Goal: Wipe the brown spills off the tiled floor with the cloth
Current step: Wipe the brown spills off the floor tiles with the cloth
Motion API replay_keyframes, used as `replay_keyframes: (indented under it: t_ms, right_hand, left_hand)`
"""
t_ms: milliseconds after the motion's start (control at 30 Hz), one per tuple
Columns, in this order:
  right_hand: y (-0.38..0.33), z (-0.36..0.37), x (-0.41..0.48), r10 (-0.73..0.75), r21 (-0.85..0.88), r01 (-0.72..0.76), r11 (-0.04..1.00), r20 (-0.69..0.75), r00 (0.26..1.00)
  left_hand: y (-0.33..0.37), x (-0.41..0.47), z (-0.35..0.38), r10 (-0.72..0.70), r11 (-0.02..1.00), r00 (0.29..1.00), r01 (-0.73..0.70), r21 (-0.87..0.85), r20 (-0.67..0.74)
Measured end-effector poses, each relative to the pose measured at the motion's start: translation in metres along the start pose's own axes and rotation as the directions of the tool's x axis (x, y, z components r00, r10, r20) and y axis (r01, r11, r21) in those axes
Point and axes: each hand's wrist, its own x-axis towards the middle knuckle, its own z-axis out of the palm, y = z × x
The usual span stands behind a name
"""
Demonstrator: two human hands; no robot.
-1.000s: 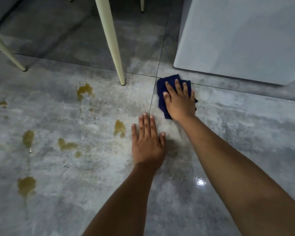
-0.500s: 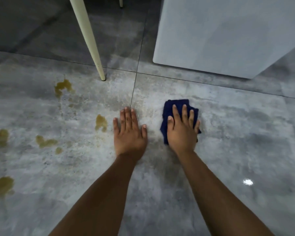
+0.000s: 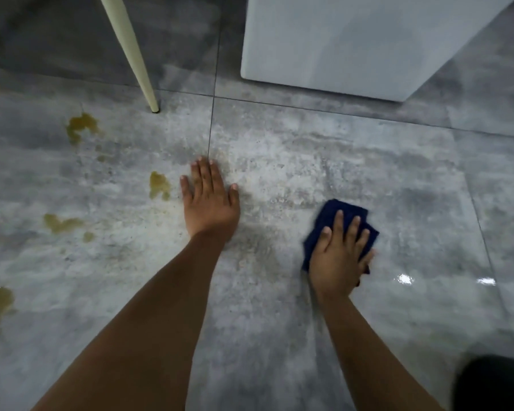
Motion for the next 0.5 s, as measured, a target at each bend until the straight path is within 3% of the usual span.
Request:
replay_keyframes:
  t_ms: [100, 233, 300, 400, 500]
  right_hand:
    - [-0.002, -0.005, 0.022, -0.108, -0.032, 0.11, 0.993, 0.036, 0.993]
    - [0.052, -0.016, 0.005, 0.12, -0.001, -0.12, 0.993, -0.018, 0.993]
    - [0.057, -0.015, -0.026, 0.131, -0.02, -0.132, 0.991, -0.018, 0.991]
    - [0.033, -0.007, -0.051, 0.023, -0.034, -0.021, 0.999, 0.047, 0.999]
    - [0.005, -0.001, -0.037, -0.204, -0.045, 0.206, 0.977, 0.052, 0.978]
  left_hand:
    - [0.0, -0.002, -0.002, 0.033, 0.998, 0.999, -0.034, -0.044, -0.026]
    - [0.001, -0.009, -0.004, 0.168, 0.977, 0.984, -0.174, -0.124, -0.059]
    - [-0.002, -0.016, -0.002, 0.265, 0.956, 0.96, -0.274, -0.109, -0.088]
    - [-0.003, -0.037, 0.0, 0.31, 0.945, 0.946, -0.317, -0.085, -0.091]
    - [-0.009, -0.061, -0.002, 0.235, 0.968, 0.97, -0.24, -0.072, -0.066]
